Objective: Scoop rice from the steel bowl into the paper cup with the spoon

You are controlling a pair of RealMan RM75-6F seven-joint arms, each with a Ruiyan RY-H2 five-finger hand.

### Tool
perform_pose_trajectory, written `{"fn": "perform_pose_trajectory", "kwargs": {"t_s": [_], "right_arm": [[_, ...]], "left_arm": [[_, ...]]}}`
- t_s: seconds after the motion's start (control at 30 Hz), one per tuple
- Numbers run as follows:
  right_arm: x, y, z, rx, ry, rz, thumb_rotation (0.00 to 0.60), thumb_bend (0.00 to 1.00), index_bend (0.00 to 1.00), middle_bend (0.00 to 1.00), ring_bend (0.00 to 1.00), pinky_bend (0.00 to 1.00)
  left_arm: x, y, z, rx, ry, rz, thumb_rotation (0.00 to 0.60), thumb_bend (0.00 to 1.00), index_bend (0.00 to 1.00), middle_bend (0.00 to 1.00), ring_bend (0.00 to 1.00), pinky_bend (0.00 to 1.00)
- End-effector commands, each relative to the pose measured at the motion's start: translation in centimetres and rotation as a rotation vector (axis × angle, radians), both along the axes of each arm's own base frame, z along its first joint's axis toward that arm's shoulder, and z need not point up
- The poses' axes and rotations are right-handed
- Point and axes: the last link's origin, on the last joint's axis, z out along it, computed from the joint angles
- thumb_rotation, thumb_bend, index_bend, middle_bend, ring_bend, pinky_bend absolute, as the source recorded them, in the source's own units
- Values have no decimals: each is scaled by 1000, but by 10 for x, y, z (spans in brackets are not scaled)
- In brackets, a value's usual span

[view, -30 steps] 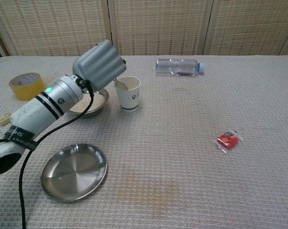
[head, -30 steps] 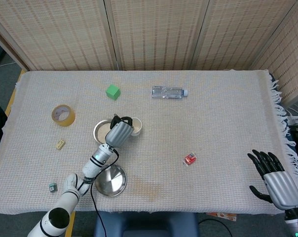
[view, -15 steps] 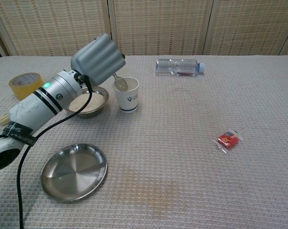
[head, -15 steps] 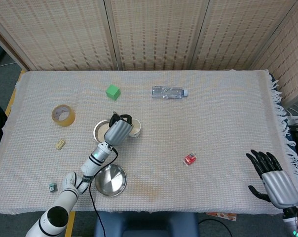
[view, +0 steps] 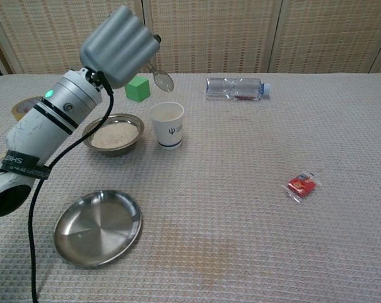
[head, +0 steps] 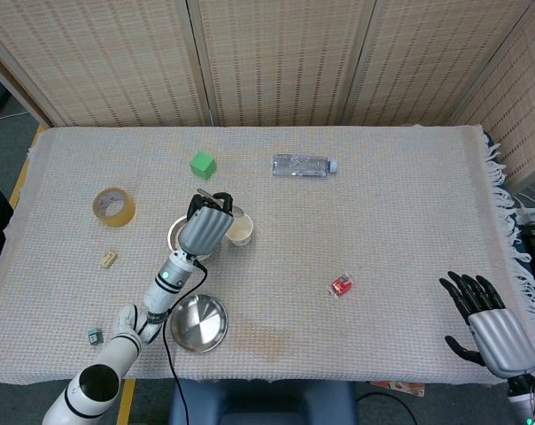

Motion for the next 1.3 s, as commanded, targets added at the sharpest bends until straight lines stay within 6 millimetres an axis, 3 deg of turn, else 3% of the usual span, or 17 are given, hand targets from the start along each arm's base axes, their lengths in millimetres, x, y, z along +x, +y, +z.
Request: {"fn": "perform_pose_trajectory", "kwargs": {"t_s": [0.03, 0.23, 0.3, 0.53, 0.8, 1.03, 1.3], "right_arm": [[1, 1, -1, 2, 1, 4, 600, 151, 0, 0, 0, 0], [1, 2, -1, 6, 1, 7, 600, 151, 0, 0, 0, 0], [1, 2, -1, 6, 1, 9, 600, 152, 0, 0, 0, 0], [3, 3, -4, 20, 5, 17, 600, 151, 0, 0, 0, 0], [4, 5, -5, 21, 6, 22, 600, 151, 0, 0, 0, 0], [5, 5, -9, 37, 10, 24, 600, 151, 0, 0, 0, 0], [8, 10, -11, 46, 11, 44, 600, 152, 0, 0, 0, 0]], "left_arm": [[0, 0, 8, 1, -44, -10, 600, 459, 899, 1000, 1000, 1000], [-9, -1, 13, -76, -205, 52, 600, 459, 904, 1000, 1000, 1000], [-27, -8, 15, -163, -340, 151, 600, 459, 905, 1000, 1000, 1000], [-40, -58, 55, -285, -303, 264, 600, 460, 905, 1000, 1000, 1000], [-66, -113, 75, -439, -290, 416, 600, 458, 904, 1000, 1000, 1000], [-94, -165, 65, -624, -243, 572, 600, 459, 899, 1000, 1000, 1000], [-90, -185, 37, -739, -284, 587, 600, 459, 886, 1000, 1000, 1000]]}}
